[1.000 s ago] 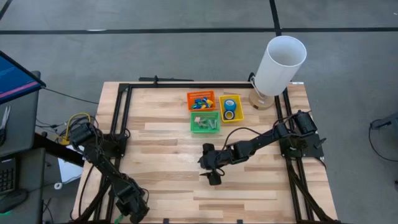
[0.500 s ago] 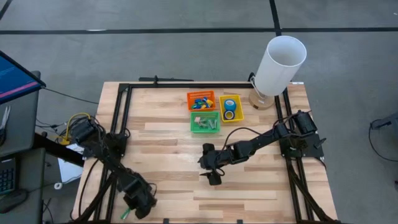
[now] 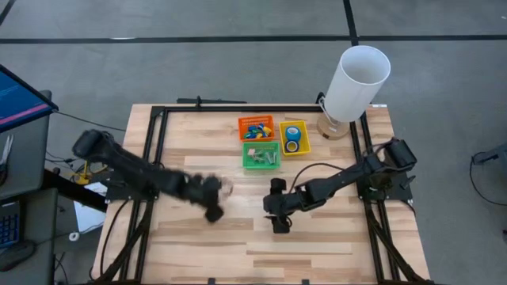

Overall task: Pick and place Stapler, Stapler remover, tape
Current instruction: Put the green stapler into the orange bin

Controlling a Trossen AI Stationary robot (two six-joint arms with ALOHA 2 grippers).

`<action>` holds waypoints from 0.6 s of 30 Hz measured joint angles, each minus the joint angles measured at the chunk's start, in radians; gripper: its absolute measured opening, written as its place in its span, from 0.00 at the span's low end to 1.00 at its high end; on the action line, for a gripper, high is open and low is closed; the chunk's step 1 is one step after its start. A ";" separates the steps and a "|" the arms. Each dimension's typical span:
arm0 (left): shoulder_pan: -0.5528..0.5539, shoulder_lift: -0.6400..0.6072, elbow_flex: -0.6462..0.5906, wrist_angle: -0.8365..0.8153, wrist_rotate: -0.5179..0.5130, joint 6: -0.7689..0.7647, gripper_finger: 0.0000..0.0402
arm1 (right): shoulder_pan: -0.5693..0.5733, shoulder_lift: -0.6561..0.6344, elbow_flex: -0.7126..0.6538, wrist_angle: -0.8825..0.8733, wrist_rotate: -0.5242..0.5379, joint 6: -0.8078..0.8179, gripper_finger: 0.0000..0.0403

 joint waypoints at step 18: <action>0.781 -0.130 0.002 0.696 0.198 0.808 0.00 | 0.014 -0.207 0.000 -0.205 0.180 0.053 0.70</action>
